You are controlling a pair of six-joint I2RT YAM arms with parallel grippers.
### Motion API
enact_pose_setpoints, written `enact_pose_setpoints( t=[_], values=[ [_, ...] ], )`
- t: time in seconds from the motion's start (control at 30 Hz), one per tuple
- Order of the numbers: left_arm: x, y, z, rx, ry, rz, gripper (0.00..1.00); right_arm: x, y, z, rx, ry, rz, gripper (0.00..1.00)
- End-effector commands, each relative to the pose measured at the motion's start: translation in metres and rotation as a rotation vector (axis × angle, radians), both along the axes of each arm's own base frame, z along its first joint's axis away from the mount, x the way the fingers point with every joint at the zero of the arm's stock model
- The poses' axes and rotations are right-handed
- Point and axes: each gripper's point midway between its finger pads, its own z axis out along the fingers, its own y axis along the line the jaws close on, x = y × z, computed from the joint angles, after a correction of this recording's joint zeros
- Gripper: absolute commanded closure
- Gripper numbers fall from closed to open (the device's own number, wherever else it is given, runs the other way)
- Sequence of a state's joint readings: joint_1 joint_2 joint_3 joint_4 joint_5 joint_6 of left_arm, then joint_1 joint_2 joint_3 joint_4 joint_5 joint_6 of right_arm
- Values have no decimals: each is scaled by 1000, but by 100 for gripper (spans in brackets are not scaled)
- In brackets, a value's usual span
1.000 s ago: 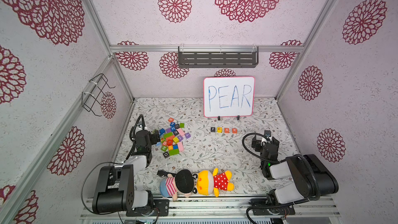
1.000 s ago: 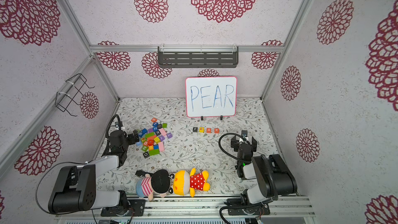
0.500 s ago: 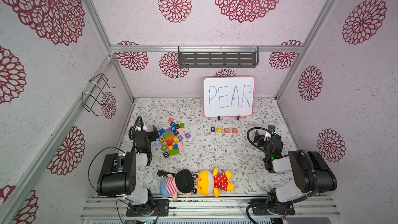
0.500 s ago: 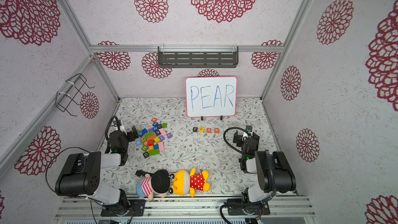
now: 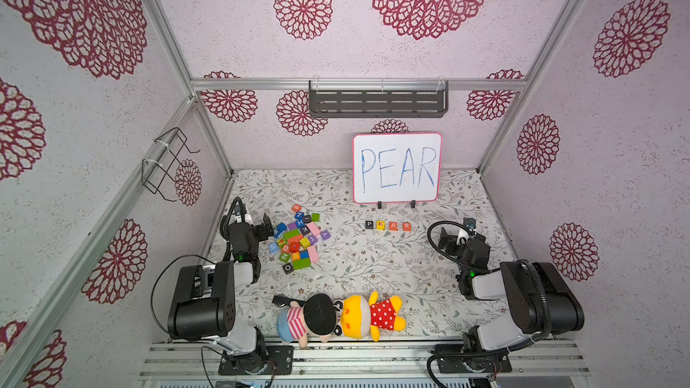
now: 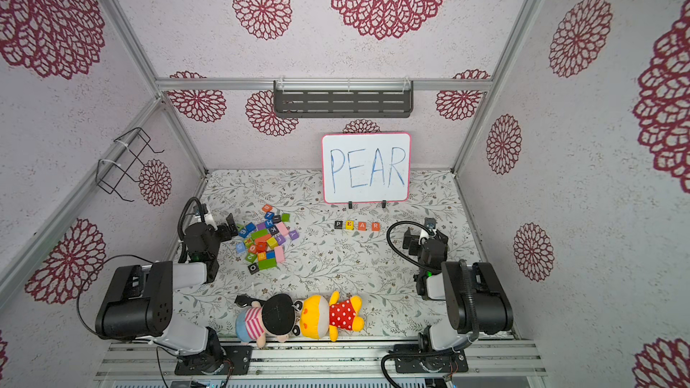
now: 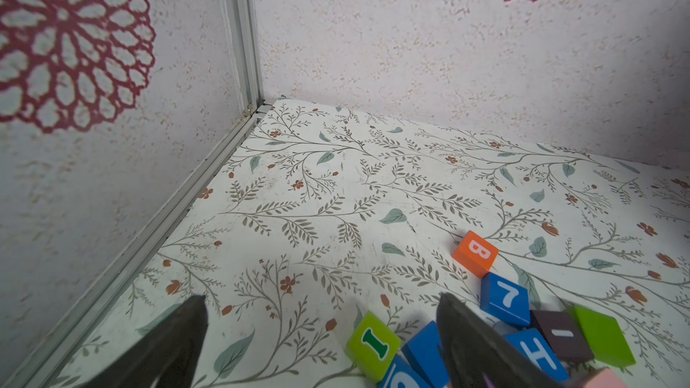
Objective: Spell the uppercase word “pear” with letter blocks
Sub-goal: Reset both arms
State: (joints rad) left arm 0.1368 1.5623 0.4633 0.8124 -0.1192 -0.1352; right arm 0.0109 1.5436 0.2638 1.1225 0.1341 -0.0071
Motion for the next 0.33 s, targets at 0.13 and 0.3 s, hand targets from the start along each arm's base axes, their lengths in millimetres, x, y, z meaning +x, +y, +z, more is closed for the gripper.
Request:
enact_pose_setpoints(
  t=[0.13,0.3],
  values=[
    [3,0,-5,-3,21,-9,2,6,0,13,21,-48,0,1],
    [-6,-3,0,5,-2,-9,2,5,0,15,23,-57,1,1]
  ],
)
